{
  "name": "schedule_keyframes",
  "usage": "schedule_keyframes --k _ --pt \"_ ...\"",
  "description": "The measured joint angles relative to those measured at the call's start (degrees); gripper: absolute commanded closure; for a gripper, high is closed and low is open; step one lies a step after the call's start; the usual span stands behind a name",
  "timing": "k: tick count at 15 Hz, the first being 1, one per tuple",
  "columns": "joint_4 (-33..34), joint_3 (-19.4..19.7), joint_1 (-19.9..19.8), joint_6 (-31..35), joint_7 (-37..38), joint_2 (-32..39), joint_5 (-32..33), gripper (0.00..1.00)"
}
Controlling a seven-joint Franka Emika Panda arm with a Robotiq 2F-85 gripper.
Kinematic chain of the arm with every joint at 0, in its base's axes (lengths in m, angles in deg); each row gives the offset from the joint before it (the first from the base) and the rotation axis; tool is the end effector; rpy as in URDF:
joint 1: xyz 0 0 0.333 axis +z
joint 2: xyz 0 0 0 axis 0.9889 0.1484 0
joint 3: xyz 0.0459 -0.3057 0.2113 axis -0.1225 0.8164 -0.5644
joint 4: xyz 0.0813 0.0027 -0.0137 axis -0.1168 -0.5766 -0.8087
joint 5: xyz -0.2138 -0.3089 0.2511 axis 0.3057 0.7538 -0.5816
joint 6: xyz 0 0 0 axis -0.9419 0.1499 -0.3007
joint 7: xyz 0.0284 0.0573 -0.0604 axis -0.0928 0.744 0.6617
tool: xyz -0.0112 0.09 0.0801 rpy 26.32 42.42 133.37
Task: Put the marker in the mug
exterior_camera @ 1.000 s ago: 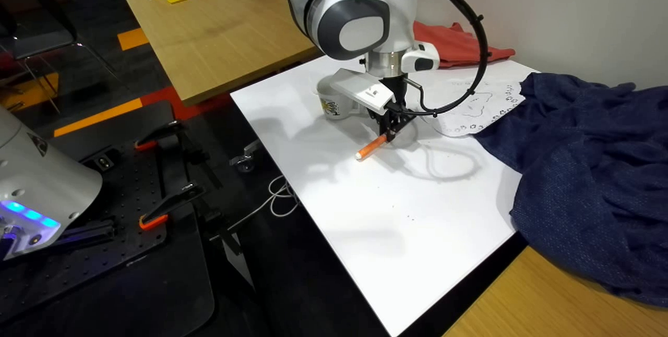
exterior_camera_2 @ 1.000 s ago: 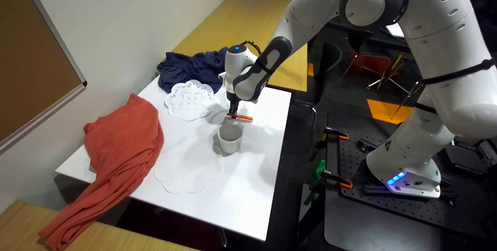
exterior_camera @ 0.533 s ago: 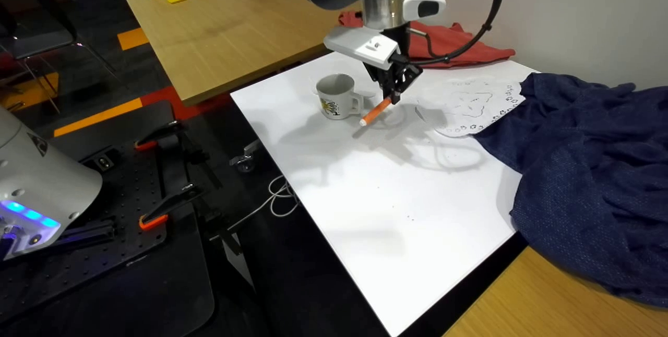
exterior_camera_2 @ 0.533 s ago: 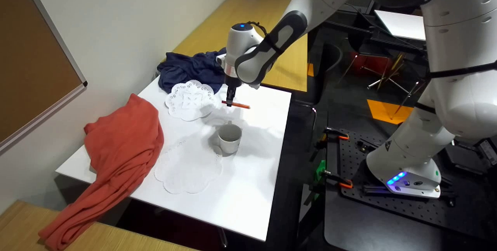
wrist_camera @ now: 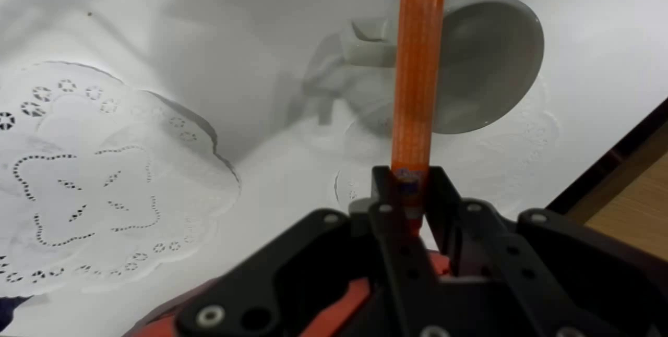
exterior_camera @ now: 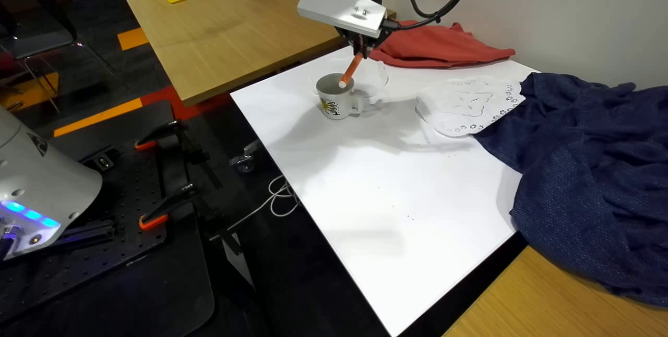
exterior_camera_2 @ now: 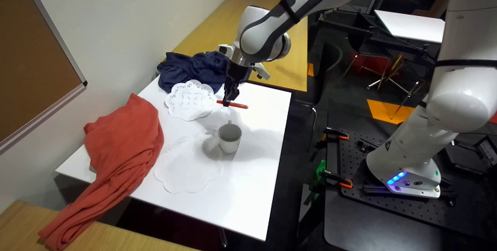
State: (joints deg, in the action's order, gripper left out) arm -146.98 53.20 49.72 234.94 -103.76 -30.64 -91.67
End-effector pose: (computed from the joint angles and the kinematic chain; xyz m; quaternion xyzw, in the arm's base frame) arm 0.6435 -0.0851 0.2235 -0.9509 -0.2541 -0.1393 0.1086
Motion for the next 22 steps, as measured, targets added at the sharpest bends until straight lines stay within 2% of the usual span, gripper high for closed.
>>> schedule_keyframes --k 2,4,5,8,12,15,19,22 --pt "-0.03 0.99 0.13 -3.11 -2.16 -0.83 -3.52 0.81" --pt "-0.07 1.29 0.14 -3.76 -2.18 -1.08 -3.86 0.81" --pt "-0.08 1.3 0.15 -3.77 -2.18 -1.09 -3.89 0.95" --pt "0.02 2.82 1.81 -3.77 -3.97 -0.97 -6.22 0.95" --pt "1.46 2.19 2.12 -3.97 -20.12 0.69 -20.35 0.95" --pt "3.12 2.72 2.46 -6.99 -31.9 1.8 -29.81 0.95" --pt "5.25 7.22 5.05 -16.0 -43.87 2.12 -38.72 0.95" --pt "6.64 11.95 7.78 -24.31 -50.44 2.27 -42.72 0.95"
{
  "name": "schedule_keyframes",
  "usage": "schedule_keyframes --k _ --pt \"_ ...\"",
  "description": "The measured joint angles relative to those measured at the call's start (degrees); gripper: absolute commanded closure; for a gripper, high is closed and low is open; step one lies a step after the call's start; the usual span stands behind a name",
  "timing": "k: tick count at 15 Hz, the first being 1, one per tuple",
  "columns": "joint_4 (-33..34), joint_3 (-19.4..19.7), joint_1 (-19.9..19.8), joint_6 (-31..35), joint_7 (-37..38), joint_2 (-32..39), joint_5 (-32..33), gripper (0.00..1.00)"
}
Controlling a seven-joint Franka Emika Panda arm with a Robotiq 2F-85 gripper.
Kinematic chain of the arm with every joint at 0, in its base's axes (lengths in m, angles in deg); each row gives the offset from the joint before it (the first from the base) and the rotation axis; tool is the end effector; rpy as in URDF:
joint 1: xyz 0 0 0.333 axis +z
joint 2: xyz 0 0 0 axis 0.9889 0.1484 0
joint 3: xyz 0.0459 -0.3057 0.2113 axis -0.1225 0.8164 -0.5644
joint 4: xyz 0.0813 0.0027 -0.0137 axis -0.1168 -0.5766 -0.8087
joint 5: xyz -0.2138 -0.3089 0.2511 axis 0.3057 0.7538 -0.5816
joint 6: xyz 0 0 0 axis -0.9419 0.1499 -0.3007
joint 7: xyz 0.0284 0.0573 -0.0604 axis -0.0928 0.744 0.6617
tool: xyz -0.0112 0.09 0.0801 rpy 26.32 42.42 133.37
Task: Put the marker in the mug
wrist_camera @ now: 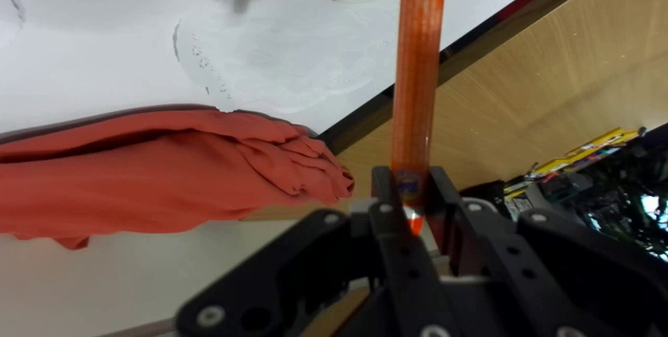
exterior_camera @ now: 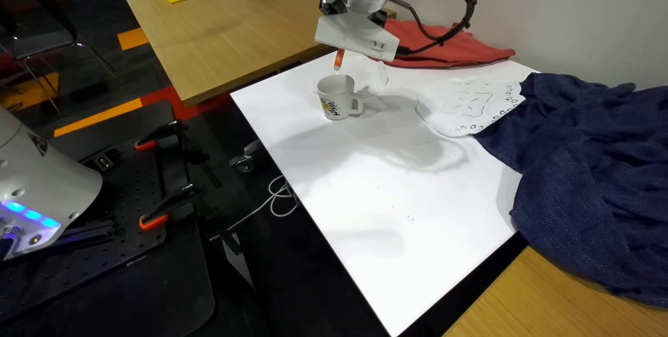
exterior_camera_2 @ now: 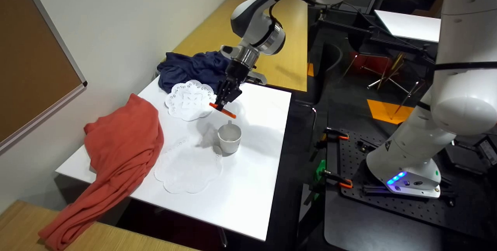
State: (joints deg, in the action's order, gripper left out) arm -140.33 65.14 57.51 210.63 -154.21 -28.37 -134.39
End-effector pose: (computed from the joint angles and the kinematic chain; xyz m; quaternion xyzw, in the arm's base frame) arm 0.6495 -0.0921 0.2100 -0.8350 -0.3659 -0.2754 0.3050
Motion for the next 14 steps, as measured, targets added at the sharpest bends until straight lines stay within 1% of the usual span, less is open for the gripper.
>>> schedule_keyframes --k 3,6,10,14 --pt "1.06 4.31 2.73 -5.77 -5.49 0.68 -2.35 0.95" --pt "1.86 7.14 4.78 -8.47 -11.98 1.88 -4.93 0.95" --pt "2.57 9.15 6.51 -10.74 -19.43 3.84 -8.01 0.95" --pt "3.6 10.66 7.99 -11.92 -22.53 6.12 -9.3 0.95"
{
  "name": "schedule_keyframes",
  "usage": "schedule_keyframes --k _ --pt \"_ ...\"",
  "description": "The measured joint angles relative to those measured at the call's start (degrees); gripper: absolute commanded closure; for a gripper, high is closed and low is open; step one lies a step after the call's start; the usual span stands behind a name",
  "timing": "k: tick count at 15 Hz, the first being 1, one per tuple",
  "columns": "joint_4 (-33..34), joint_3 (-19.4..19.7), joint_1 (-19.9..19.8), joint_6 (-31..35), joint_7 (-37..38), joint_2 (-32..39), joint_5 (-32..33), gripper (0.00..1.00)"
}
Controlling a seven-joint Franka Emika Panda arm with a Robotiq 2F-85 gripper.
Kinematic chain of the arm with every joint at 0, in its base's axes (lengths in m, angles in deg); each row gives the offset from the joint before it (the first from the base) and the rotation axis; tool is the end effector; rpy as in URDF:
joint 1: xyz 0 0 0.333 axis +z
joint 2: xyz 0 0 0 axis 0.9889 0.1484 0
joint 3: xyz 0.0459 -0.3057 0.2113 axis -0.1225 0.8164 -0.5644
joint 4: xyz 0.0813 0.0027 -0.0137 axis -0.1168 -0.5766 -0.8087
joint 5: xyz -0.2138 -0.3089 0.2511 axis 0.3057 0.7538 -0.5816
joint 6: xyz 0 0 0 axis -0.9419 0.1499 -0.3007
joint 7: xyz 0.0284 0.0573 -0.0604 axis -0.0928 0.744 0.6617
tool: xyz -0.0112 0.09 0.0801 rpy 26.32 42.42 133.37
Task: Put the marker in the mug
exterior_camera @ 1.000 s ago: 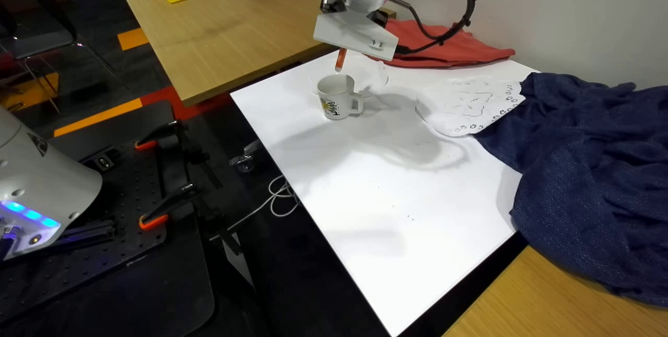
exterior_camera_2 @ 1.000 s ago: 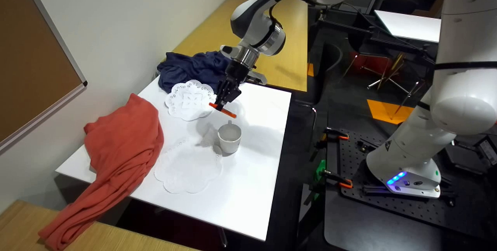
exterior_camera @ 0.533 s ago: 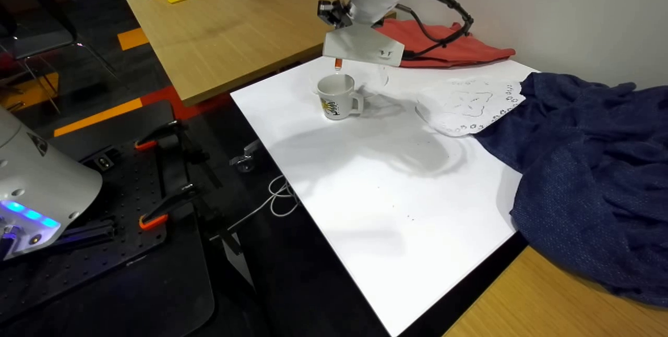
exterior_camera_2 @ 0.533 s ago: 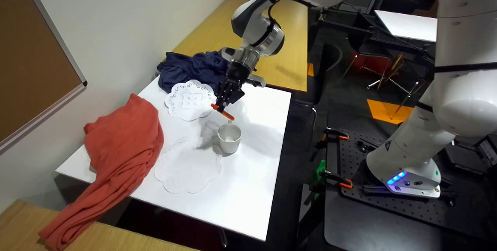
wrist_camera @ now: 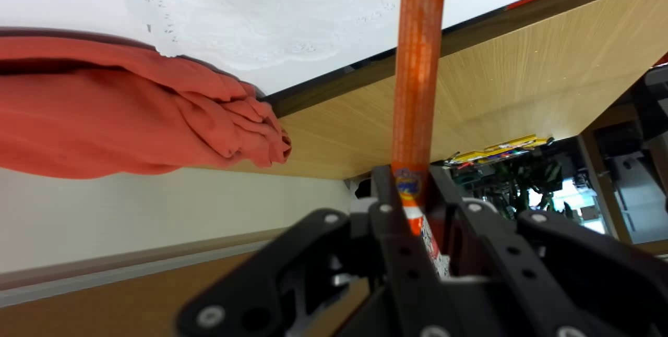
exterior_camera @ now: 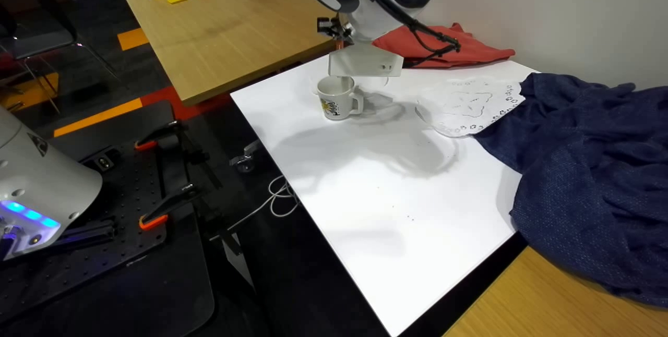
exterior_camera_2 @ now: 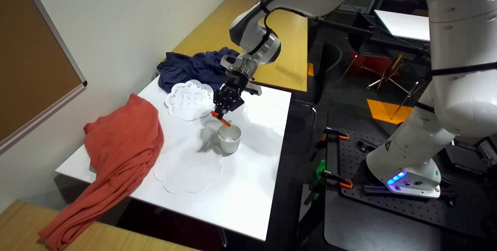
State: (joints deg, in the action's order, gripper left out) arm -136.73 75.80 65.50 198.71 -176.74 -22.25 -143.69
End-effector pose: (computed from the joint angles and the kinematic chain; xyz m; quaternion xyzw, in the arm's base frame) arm 0.6508 -0.0905 0.1617 -0.7457 -0.4598 -0.3446 0.3373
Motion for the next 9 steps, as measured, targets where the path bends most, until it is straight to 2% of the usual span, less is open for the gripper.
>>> schedule_keyframes --k 9 --pt "2.61 1.57 0.62 -0.79 -1.29 5.57 -0.03 0.95"
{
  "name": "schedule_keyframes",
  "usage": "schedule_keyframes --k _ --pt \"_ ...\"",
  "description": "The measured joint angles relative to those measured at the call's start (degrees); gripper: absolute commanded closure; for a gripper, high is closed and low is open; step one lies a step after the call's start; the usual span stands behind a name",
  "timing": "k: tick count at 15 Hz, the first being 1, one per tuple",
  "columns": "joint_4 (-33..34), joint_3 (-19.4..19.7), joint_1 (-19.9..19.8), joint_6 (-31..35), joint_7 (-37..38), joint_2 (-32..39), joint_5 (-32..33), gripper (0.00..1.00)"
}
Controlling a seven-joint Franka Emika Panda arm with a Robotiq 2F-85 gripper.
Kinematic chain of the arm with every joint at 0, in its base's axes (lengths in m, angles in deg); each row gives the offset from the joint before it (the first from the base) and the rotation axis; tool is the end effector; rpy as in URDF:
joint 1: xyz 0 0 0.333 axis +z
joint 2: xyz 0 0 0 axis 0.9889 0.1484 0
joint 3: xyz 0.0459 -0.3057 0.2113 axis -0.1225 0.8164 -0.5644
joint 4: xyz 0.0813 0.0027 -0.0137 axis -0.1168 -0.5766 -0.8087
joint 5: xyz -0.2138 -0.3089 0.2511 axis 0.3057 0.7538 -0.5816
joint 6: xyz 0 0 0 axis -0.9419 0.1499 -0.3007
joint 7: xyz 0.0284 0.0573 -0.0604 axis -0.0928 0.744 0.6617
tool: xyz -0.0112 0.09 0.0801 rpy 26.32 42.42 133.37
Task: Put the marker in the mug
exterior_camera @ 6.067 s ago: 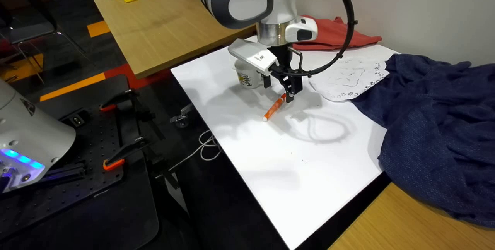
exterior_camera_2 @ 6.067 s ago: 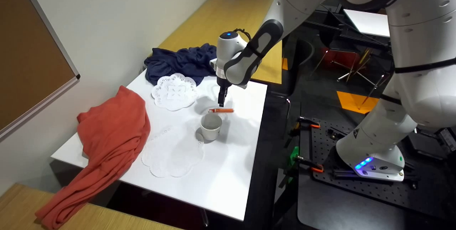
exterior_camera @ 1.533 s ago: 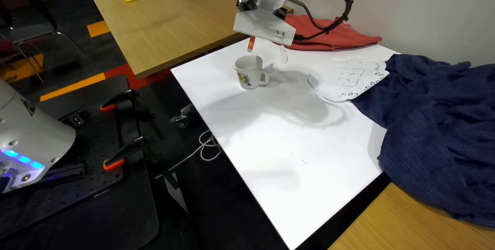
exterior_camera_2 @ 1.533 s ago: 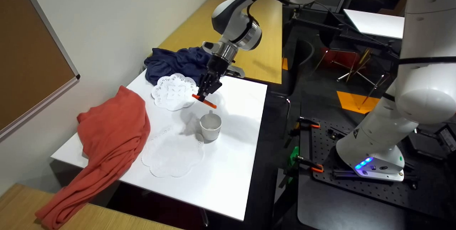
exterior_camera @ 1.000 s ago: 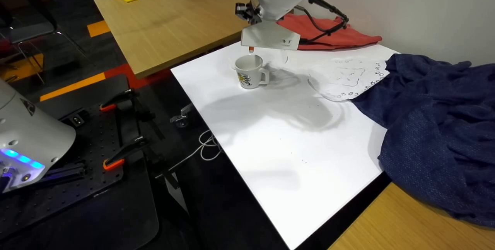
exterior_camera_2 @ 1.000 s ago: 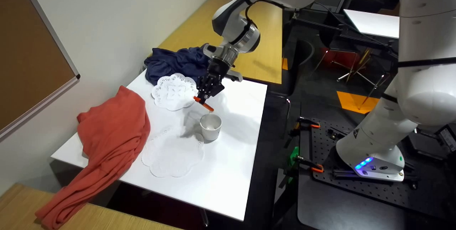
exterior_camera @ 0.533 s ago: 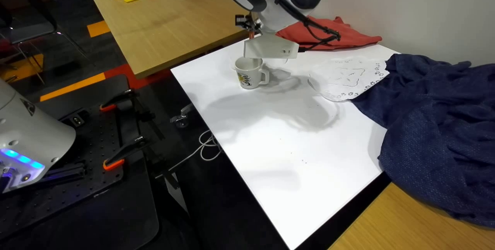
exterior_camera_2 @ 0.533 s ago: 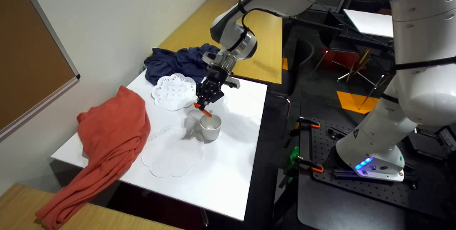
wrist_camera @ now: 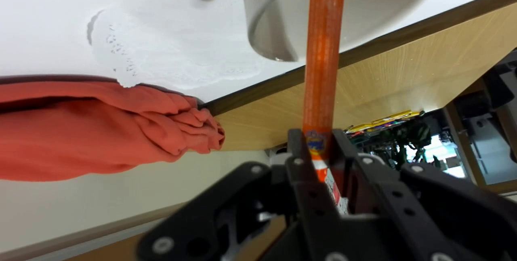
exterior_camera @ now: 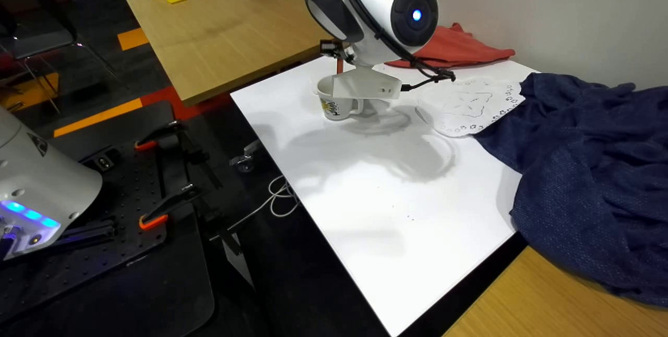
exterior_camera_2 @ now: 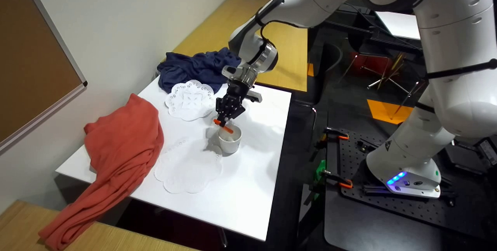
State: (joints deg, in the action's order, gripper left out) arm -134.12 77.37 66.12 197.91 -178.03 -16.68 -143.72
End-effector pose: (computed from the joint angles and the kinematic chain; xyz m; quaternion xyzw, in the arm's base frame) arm 0.6498 -0.0991 0.1141 -0.7492 -0.4547 -0.3312 0.3497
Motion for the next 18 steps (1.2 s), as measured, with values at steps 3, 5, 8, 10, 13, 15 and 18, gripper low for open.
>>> schedule_keyframes --k 3,5,8,10,13,15,18 --pt "0.49 0.45 0.2 0.0 0.0 1.31 0.0 0.64" --pt "0.6 0.84 0.39 0.03 0.0 1.9 0.0 0.49" --pt "0.64 1.05 0.63 0.04 0.0 2.2 0.0 0.27" --pt "0.82 1.05 0.9 0.04 -0.01 2.14 0.0 0.11" --pt "0.97 1.05 1.54 0.04 -0.86 1.35 0.0 0.0" --pt "0.86 1.05 2.17 0.03 -1.76 0.05 0.0 0.0" --pt "0.15 1.05 3.21 0.04 -2.97 -2.72 0.02 0.0"
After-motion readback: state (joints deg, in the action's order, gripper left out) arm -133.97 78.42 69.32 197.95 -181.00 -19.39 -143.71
